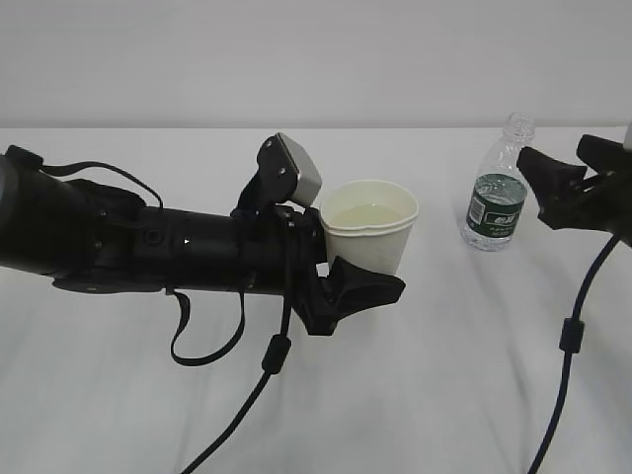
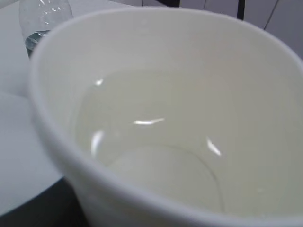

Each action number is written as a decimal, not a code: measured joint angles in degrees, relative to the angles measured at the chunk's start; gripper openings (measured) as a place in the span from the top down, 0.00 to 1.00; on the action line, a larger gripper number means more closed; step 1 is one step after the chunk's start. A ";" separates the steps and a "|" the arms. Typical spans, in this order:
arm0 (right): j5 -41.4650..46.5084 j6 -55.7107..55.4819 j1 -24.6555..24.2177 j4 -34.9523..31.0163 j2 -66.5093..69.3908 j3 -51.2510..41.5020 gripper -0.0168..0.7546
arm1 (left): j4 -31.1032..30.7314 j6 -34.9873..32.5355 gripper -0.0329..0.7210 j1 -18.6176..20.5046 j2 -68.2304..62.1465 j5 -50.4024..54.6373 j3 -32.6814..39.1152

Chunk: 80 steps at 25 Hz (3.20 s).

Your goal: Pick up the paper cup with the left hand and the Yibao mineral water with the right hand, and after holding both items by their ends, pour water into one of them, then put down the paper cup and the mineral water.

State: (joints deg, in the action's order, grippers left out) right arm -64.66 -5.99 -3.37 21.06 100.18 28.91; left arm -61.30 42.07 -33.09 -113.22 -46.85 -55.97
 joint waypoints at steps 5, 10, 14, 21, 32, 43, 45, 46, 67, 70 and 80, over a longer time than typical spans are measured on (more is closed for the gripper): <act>4.56 0.00 0.00 0.00 -3.62 -0.13 0.21 | 0.10 -0.27 0.35 0.00 0.00 0.33 0.00; 8.87 0.00 0.00 -0.13 -7.43 -0.38 0.21 | 2.40 -2.00 0.35 0.00 0.00 0.72 0.00; 12.58 0.00 0.00 -0.47 -10.47 -0.38 0.21 | 4.78 -3.99 0.35 0.00 0.00 1.25 0.00; 15.24 0.00 0.00 -0.44 -13.47 -0.38 0.21 | 8.00 -5.91 0.35 0.38 0.00 1.99 0.00; 16.52 0.00 0.00 -0.44 -13.79 -0.49 0.21 | 10.67 -7.57 0.35 3.53 0.00 2.46 0.00; 17.85 0.00 0.00 -0.44 -13.88 -0.49 0.21 | 11.68 -7.57 0.35 9.48 0.00 2.46 0.00; 17.85 0.00 0.00 -0.44 -13.88 -0.49 0.21 | 11.68 -7.57 0.35 10.25 0.00 2.46 0.00; 17.85 0.00 0.00 -0.44 -13.88 -0.49 0.21 | 11.68 -7.57 0.35 10.52 0.00 2.46 0.00; 17.85 0.00 0.00 -0.44 -13.88 -0.49 0.21 | 13.73 -7.57 0.35 17.31 0.00 2.46 0.00; 17.85 0.00 0.00 -0.44 -13.88 -0.49 0.21 | 14.28 -7.57 0.35 18.24 0.00 2.46 0.00; 17.97 -0.08 0.00 0.32 -13.88 -0.49 0.21 | 19.45 -9.56 0.35 19.47 -2.56 2.49 0.00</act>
State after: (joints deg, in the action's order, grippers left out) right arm -46.69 -6.07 -3.37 21.38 86.30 28.41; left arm -41.84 32.51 -13.62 -115.78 -44.36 -55.97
